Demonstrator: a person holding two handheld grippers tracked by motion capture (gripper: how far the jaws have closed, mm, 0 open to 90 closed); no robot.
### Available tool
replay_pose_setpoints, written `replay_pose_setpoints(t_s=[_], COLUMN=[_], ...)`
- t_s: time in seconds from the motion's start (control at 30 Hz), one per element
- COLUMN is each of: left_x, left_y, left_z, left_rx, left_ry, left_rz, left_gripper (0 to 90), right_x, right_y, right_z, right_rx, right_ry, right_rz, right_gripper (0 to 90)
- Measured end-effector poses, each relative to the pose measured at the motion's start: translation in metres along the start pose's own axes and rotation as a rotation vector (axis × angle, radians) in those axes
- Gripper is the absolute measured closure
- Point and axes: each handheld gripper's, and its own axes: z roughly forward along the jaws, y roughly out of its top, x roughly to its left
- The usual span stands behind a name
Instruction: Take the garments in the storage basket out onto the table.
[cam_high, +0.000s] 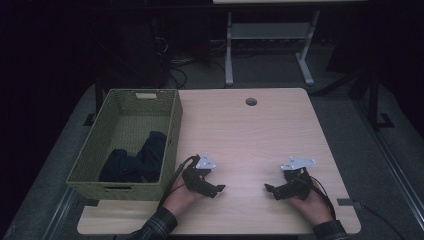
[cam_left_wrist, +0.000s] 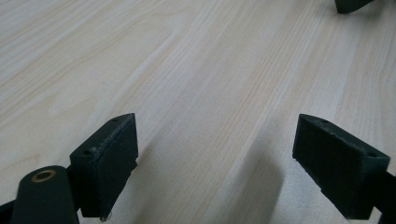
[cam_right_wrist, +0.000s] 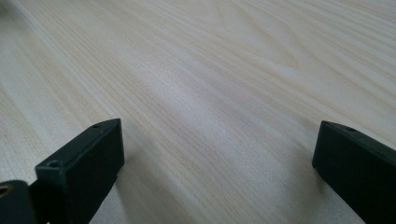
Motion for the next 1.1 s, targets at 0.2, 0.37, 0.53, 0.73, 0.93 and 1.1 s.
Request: replay_pose_setpoints(t_s=[0.2,0.37,0.53,0.73,0.93,1.1], left_x=[0.000,-0.001,0.000,0.002,0.003,0.005], left_y=[0.004,0.009,0.014,0.018,0.021,0.025], left_z=[-0.004,-0.010,-0.015,-0.020,-0.023,-0.026], left_rx=[0.007,0.002,-0.017,-0.037,-0.041,-0.061], left_ry=[-0.002,-0.002,0.000,-0.005,0.001,0.002], left_rz=[-0.005,0.005,0.003,-0.002,0.008,0.001], left_gripper=[13.9,13.9,13.9,14.0,14.1,14.1], right_x=[0.000,0.000,0.000,0.000,0.000,0.000], right_y=[0.000,0.000,0.000,0.000,0.000,0.000], right_z=[0.000,0.000,0.000,0.000,0.000,0.000], right_rx=[0.000,0.000,0.000,0.000,0.000,0.000], right_ry=[0.000,0.000,0.000,0.000,0.000,0.000], right_rz=[0.000,0.000,0.000,0.001,0.000,0.000], right_gripper=[1.8,1.8,1.8,1.8,1.8,1.8])
